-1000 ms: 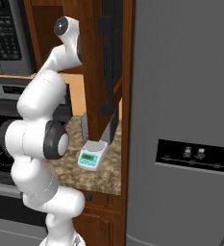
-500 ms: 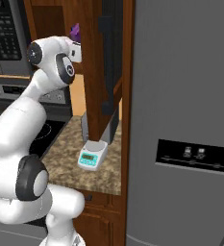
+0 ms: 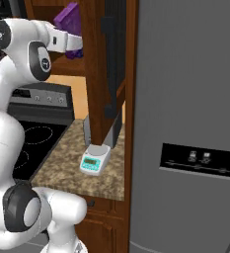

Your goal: Pick the cereal and place it on the digital scale for weighing, and close the cabinet.

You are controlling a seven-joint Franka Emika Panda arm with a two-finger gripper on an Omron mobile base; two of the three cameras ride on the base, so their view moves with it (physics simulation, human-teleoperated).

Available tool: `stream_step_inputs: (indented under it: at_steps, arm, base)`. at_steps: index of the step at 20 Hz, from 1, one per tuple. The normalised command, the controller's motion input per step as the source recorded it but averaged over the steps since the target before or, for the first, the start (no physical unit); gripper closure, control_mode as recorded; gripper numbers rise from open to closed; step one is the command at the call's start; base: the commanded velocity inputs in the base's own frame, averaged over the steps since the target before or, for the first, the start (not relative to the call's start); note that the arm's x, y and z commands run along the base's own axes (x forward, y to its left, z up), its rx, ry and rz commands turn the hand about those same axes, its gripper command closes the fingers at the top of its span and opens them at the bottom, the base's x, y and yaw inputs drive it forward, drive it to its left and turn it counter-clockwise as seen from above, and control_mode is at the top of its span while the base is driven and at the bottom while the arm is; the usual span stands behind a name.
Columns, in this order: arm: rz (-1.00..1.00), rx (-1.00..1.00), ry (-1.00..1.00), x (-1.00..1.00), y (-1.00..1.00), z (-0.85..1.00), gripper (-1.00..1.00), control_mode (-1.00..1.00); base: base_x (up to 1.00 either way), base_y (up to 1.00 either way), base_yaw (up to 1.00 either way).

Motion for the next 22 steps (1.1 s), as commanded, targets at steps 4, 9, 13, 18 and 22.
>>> stream_step_inputs:
  at_steps: [4,9,13,18,22]
  arm:
    - [-0.01,0.03,0.15,-1.00,0.03,0.02,1.00,-1.00]
    - [0.00,0.08,0.00,-0.98,0.02,-0.65,1.00,-1.00]
    - [0.00,0.14,0.08,-0.69,0.00,-1.00,1.00,-1.00]
    - [0.04,-0.01,0.16,-0.04,0.00,-0.85,1.00,-1.00]
    - [0.00,-0.06,0.11,0.00,-0.03,-0.73,1.00,-1.00]
  base:
    - [0.00,0.00,0.00]
    - [0.00,0.00,0.00]
    - [0.00,0.00,0.00]
    - [0.00,0.00,0.00]
    - [0.00,0.00,0.00]
